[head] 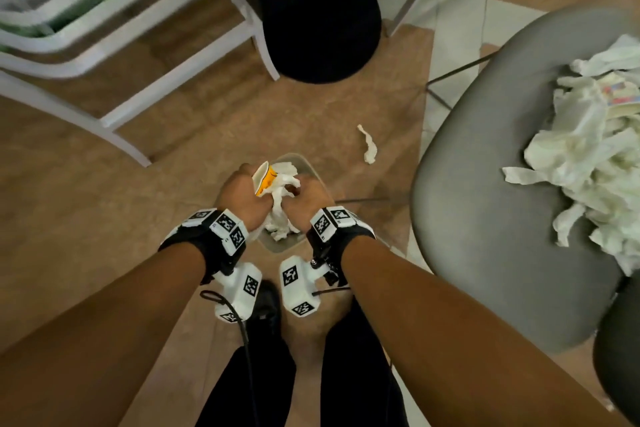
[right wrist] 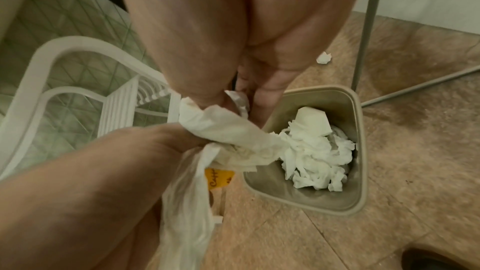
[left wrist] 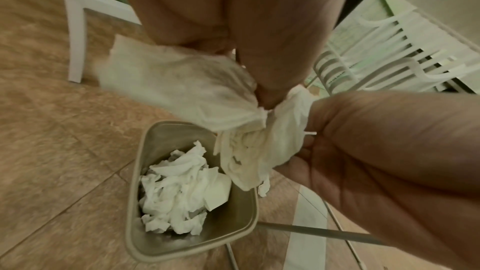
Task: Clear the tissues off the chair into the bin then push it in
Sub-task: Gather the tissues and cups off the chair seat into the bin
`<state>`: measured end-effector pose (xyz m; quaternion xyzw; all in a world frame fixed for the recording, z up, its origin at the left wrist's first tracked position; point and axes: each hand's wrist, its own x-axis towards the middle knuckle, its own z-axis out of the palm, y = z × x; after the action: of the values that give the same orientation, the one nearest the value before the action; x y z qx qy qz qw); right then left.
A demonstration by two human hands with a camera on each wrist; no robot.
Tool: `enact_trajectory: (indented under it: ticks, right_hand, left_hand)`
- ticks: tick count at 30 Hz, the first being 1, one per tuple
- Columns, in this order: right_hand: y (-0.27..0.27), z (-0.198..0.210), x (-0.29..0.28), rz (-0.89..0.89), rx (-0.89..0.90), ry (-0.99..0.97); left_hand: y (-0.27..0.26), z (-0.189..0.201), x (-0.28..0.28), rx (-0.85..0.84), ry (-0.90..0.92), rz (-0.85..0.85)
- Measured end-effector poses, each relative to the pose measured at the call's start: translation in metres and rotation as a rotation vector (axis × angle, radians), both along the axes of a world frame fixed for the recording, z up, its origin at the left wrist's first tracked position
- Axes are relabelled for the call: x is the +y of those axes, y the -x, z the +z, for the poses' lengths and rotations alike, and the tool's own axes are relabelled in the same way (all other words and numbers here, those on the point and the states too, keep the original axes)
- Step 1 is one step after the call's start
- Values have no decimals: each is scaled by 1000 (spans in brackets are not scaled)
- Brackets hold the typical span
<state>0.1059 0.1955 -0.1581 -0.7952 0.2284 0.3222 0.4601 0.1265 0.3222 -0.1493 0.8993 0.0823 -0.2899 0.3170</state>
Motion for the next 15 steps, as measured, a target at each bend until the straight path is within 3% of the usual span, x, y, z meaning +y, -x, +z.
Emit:
enact_trajectory:
  ticks: [4,8,12,15]
  right_hand:
    - [4,-27,-3,-129,57,-11]
    - [16,-56,-23,-164,21,54]
    - [24,-79,-41,-113,85,-72]
    - [27,-100,-45,-25,67,-23]
  left_hand:
    - [5,-29,11,26,13,49]
    - [9,-55,2,56,167,152]
    - [10,-78,-1,70,167,25]
    - [11,-98,3,8,93,-86]
